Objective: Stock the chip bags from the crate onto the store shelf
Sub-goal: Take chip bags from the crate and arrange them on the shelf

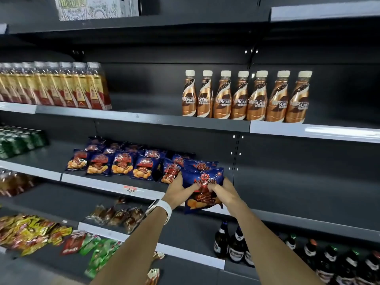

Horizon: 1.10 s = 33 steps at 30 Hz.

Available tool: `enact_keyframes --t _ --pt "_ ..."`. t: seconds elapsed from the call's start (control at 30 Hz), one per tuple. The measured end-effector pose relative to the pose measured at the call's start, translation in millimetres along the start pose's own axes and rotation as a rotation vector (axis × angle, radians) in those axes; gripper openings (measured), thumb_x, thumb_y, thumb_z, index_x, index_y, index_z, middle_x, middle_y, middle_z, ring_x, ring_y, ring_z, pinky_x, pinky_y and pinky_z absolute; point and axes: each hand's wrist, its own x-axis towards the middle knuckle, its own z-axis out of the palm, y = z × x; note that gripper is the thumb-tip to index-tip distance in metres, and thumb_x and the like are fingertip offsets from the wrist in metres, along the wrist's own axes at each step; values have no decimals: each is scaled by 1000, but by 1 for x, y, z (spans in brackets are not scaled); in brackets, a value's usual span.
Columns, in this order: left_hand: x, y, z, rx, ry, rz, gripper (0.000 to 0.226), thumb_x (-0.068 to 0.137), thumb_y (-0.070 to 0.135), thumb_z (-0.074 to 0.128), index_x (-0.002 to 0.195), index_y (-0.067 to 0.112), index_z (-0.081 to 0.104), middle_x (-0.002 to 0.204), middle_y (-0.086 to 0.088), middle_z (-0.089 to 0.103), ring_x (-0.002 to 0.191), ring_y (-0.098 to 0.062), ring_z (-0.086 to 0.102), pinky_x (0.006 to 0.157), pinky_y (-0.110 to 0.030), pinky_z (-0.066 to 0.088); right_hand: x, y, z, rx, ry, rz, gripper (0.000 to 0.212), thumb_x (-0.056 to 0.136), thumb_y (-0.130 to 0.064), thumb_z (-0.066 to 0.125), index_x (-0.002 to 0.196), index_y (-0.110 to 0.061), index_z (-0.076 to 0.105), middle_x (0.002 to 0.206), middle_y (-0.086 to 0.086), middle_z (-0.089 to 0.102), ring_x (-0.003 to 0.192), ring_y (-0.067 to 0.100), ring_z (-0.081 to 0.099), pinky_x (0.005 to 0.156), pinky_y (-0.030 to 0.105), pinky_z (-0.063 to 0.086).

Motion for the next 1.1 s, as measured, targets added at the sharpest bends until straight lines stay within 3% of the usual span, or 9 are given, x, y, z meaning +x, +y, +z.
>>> enact_keyframes --t 0.07,0.23,0.37,0.63,0.87,0.97,1.1 --pt "15 -5 2 -18 -20 -10 83 73 56 73 141 22 41 127 11 60 120 -10 55 108 -36 43 16 5 -3 10 10 20 33 84 -10 65 114 -18 55 105 4 68 97 19 65 81 33 51" --pt "60 -16 15 -3 -68 -20 46 88 33 70 127 32 44 109 26 55 105 1 53 94 -20 38 65 20 -14 52 2 25 33 85 -8 65 114 -20 56 104 3 69 94 15 66 75 28 49" --pt "98 -29 31 -30 -89 -26 50 87 33 71 128 38 44 116 23 58 119 -7 54 94 -19 39 104 41 -23 82 0 61 40 84 -7 67 120 -19 54 107 3 70 98 17 66 83 31 52" --pt "158 -51 58 -31 -113 -88 68 79 41 72 139 30 42 126 13 62 119 -8 56 109 -37 42 167 71 -35 64 8 94 53 76 -13 73 123 -23 52 111 3 71 101 17 68 90 36 54" --pt "216 -64 68 -154 -66 -93 48 69 41 67 115 36 54 115 6 66 107 -10 62 102 -40 48 218 76 -29 98 57 73 59 76 -8 74 128 -24 50 114 1 69 105 17 66 99 43 52" --pt "241 -76 71 -179 -52 -84 47 69 41 65 113 26 58 111 2 67 104 -11 63 100 -41 48 237 78 -24 124 79 85 61 76 -8 74 130 -23 50 114 1 70 104 17 67 95 40 54" --pt "262 -83 74 -223 -23 -100 42 71 34 62 110 19 59 106 1 69 101 -12 63 93 -33 47 258 79 -17 141 101 105 53 81 0 70 126 -21 50 112 4 68 102 17 65 83 30 52"
